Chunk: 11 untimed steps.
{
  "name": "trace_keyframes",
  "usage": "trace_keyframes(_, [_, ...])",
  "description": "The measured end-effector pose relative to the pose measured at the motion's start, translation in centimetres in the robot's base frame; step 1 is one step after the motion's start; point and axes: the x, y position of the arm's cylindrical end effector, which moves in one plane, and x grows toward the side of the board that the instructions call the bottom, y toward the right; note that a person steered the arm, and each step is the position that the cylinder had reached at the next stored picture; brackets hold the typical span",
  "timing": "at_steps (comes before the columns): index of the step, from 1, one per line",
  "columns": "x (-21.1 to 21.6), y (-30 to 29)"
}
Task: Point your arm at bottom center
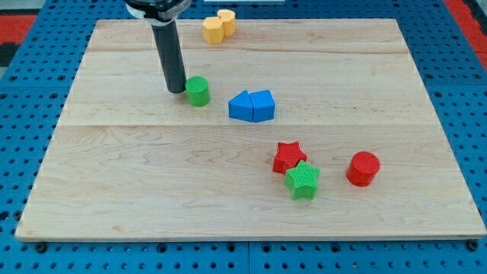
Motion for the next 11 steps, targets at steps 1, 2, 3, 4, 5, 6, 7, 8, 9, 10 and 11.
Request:
trace_keyframes(1, [0.0,6.3])
trace_keyframes(2, [0.3,8.4])
trace_keyframes(3, [0.7,5.4])
trace_keyframes(4, [0.7,3.8])
trace_keyframes(5, [0.7,2.8])
trace_keyframes(6, [0.7,1.9])
trace_keyframes(7, [0.7,1.0])
trace_keyframes(8, [0.7,0.3])
trace_keyframes(9, [0.7,-0.5])
trace_keyframes(10, [1.1,-1.3])
trace_keyframes(11, [4.9,-3.2])
